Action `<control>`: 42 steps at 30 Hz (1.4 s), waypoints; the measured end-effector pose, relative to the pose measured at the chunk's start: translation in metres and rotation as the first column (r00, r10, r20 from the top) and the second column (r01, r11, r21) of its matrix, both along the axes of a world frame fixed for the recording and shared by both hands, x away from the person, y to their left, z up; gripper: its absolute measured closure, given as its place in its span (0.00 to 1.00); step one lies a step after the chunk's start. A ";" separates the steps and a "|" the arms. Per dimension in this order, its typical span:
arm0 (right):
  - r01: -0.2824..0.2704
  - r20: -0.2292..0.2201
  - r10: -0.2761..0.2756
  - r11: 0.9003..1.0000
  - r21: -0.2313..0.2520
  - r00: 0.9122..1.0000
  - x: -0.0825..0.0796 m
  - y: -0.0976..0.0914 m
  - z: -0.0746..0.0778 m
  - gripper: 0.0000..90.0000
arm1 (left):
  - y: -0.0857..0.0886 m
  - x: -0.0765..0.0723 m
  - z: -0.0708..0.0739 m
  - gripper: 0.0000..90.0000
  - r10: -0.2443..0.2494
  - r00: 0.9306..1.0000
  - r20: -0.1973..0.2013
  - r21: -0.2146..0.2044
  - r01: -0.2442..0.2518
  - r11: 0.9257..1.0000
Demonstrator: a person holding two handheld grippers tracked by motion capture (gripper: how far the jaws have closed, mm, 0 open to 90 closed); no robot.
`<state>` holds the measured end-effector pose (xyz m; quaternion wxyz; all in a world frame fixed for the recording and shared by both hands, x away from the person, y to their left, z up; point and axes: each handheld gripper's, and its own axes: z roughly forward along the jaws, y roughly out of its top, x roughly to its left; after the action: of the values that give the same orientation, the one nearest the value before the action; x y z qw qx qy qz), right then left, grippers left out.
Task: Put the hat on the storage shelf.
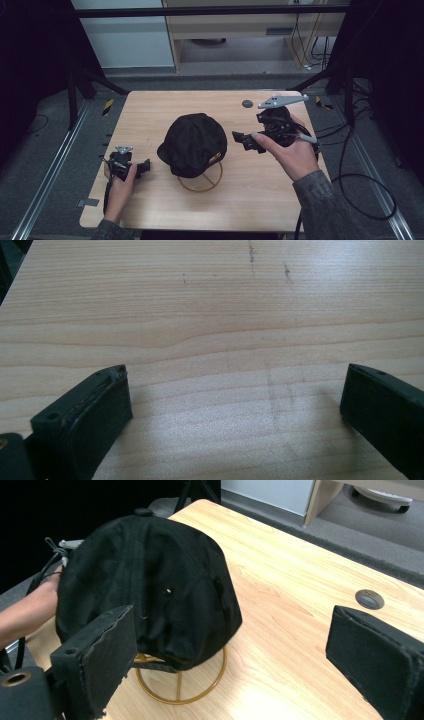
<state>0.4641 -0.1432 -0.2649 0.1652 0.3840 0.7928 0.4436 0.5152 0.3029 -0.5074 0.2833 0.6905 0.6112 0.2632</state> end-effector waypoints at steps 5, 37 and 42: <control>0.009 0.000 -0.009 1.000 0.001 1.000 -0.001 -0.008 -0.003 0.06 | 0.000 0.000 0.000 0.00 0.000 1.000 0.000 0.000 0.000 1.000; 0.138 -0.017 -0.138 0.990 0.001 0.990 -0.011 -0.061 -0.027 0.09 | 0.000 0.000 0.000 0.00 0.002 1.000 0.002 -0.002 -0.002 1.000; 0.170 -0.018 -0.170 0.985 0.006 0.985 -0.012 -0.072 -0.035 0.10 | 0.000 0.000 0.000 0.00 0.002 1.000 0.002 -0.002 -0.002 1.000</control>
<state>0.4517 -0.2152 -0.3001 0.1940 0.4549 0.7567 0.4275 0.5148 0.3025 -0.5076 0.2845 0.6893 0.6119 0.2636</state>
